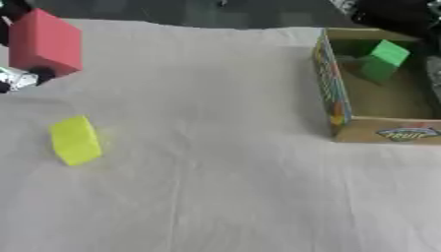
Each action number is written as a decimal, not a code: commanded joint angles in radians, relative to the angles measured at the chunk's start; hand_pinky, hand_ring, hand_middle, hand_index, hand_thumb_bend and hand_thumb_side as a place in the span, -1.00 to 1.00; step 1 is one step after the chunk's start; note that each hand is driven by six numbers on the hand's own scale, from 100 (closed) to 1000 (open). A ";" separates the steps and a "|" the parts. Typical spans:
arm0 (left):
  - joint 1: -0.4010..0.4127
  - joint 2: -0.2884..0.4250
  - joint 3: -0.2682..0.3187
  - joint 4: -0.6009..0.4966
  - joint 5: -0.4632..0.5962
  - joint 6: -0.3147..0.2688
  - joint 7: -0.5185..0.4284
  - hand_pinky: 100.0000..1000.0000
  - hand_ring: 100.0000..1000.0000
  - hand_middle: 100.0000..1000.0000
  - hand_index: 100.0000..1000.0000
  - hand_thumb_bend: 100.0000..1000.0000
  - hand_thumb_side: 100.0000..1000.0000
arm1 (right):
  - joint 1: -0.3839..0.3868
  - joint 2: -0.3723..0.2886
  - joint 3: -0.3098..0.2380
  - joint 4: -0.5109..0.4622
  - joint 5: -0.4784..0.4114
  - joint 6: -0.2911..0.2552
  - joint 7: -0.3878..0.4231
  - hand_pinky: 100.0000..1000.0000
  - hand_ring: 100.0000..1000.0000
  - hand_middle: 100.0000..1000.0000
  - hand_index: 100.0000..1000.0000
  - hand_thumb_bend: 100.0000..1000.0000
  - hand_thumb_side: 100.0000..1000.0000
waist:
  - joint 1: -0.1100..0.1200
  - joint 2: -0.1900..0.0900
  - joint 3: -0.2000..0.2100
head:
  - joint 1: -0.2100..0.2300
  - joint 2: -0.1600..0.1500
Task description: Pick up the objects with one hand, pass them to the other hand, and then place them into the box on the other side of the table.
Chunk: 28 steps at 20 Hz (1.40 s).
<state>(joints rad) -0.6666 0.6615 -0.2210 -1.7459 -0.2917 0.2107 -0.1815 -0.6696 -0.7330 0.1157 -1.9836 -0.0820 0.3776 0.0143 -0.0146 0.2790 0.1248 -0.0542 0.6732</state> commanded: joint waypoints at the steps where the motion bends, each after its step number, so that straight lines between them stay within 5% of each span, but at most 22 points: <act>1: 0.011 -0.055 0.000 -0.019 0.023 -0.012 0.068 -0.02 -0.19 -0.32 -0.15 -1.00 -1.00 | -0.051 -0.012 0.026 -0.016 0.067 -0.035 0.106 0.76 0.67 0.57 0.74 -0.33 -0.40 | -0.002 -0.029 0.001 | 0.002 0.000; 11: 0.076 -0.196 -0.035 0.021 0.079 -0.093 0.152 -0.01 -0.20 -0.31 -0.14 -1.00 -1.00 | -0.142 0.090 0.137 -0.016 0.285 -0.085 0.344 0.77 0.68 0.59 0.72 -0.25 -0.38 | -0.008 -0.028 -0.004 | 0.004 -0.004; 18: 0.101 -0.250 -0.039 0.052 0.017 -0.169 0.203 -0.02 -0.20 -0.32 -0.15 -1.00 -1.00 | -0.195 0.148 0.196 -0.016 0.424 -0.071 0.471 0.74 0.68 0.59 0.70 -0.04 -0.43 | -0.017 -0.031 -0.012 | 0.013 0.004; 28: 0.127 -0.335 -0.041 0.062 -0.063 -0.245 0.289 -0.02 -0.20 -0.32 -0.16 -1.00 -1.00 | -0.241 0.224 0.253 -0.016 0.544 -0.044 0.613 0.74 0.68 0.59 0.69 -0.09 -0.41 | -0.027 -0.035 -0.021 | 0.026 0.001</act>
<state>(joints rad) -0.5289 0.3278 -0.2628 -1.6634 -0.3459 -0.0223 0.0964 -0.8899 -0.5099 0.3701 -1.9838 0.4455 0.3320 0.6121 -0.0441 0.2719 0.1042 -0.0334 0.6747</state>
